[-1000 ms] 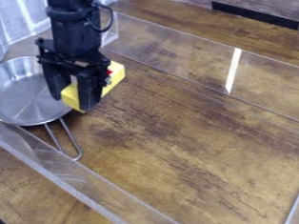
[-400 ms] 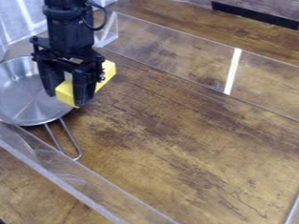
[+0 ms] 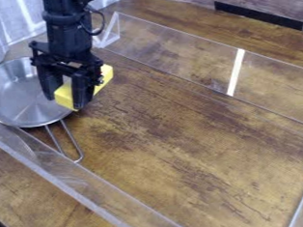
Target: Put the yellow object in the silver pan
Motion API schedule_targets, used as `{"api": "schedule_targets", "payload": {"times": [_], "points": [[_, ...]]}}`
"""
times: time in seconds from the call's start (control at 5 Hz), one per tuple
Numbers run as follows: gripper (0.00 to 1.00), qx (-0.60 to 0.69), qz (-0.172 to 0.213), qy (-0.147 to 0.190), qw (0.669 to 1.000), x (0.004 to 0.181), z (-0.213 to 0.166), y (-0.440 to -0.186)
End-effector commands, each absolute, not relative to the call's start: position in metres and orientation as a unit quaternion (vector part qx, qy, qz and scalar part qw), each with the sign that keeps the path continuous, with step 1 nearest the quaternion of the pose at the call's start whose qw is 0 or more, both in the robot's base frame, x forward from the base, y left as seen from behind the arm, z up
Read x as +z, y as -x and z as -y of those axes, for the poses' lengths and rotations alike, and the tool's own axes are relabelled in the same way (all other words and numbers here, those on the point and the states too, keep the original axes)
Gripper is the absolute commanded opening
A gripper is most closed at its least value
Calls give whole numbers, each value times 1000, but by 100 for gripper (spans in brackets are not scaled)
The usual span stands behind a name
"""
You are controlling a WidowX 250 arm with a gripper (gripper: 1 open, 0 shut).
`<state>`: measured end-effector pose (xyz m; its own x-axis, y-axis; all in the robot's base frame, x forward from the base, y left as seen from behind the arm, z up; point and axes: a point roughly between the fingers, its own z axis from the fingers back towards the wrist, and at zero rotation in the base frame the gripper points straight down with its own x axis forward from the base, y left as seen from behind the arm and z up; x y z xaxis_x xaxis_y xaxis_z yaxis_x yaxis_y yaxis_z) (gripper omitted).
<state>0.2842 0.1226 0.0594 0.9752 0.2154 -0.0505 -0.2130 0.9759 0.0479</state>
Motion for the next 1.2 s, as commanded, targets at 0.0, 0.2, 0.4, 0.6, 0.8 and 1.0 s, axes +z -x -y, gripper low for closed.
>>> {"api": "schedule_targets", "payload": {"times": [0.0, 0.2, 0.4, 0.6, 0.8, 1.0], "points": [[0, 122, 1, -30, 992, 72, -135, -292], [0, 125, -1, -30, 992, 69, -137, -295], [0, 126, -3, -29, 992, 65, -138, -297], [0, 128, -5, -27, 991, 62, -138, -298], [0, 130, -6, -25, 991, 60, -138, -299], [0, 132, -8, -22, 991, 58, -138, -299]]}}
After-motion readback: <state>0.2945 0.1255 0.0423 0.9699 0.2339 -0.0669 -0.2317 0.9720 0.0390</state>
